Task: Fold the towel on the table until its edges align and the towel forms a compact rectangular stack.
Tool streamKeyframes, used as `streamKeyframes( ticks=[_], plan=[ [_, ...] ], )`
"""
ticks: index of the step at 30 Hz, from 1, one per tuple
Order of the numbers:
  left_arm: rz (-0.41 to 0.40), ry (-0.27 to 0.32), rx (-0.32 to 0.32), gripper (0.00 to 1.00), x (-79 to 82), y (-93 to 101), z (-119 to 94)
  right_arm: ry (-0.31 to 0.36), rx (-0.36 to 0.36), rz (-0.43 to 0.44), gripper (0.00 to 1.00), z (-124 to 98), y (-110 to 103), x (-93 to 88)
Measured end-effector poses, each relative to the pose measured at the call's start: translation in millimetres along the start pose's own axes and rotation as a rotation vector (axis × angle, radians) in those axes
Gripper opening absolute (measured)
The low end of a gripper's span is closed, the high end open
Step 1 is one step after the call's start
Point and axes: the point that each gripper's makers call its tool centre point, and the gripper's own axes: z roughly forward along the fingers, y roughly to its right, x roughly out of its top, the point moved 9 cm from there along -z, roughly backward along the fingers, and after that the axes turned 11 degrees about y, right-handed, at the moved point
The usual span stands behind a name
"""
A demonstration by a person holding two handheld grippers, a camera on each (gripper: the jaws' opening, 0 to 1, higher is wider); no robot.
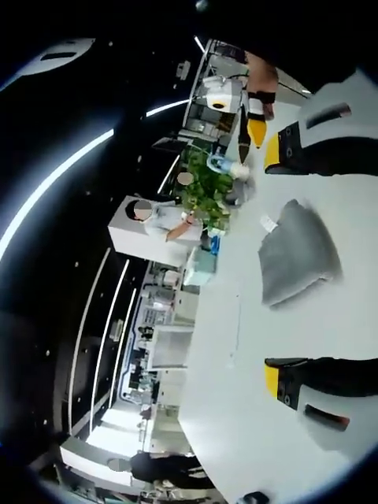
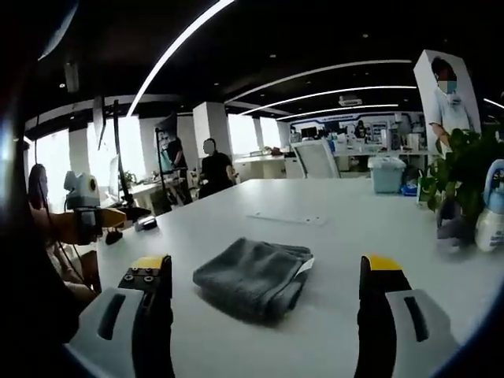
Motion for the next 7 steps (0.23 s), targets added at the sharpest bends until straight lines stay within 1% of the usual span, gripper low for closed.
streamKeyframes(
  ticks=[1, 3, 4, 5, 6, 7],
  plan=[
    [-0.017, -0.003, 0.002, 0.99, -0.9, -0.2, -2, -0.001, -0.004, 0.004, 0.99, -3, -1, -0.6],
    [-0.037, -0.001, 0.005, 0.99, -2.0, -0.7, -4, 0.014, -0.014, 0.046, 0.99, -5, -1, -3.7],
    [-0.044, 0.000, 0.008, 0.99, -2.4, -0.9, -4, 0.012, -0.021, 0.081, 0.99, -7, -1, -6.9],
    [-0.045, -0.001, 0.008, 0.99, -3.0, -0.4, -5, -0.010, -0.029, 0.112, 0.99, -9, -1, -12.1],
    [-0.042, -0.005, 0.009, 0.99, -3.5, 0.0, -5, -0.025, -0.035, 0.114, 0.99, -11, -1, -15.6],
    [-0.038, -0.009, 0.009, 0.99, -4.2, 1.4, -6, -0.025, -0.035, 0.109, 0.99, -12, -2, -16.6]
  ],
)
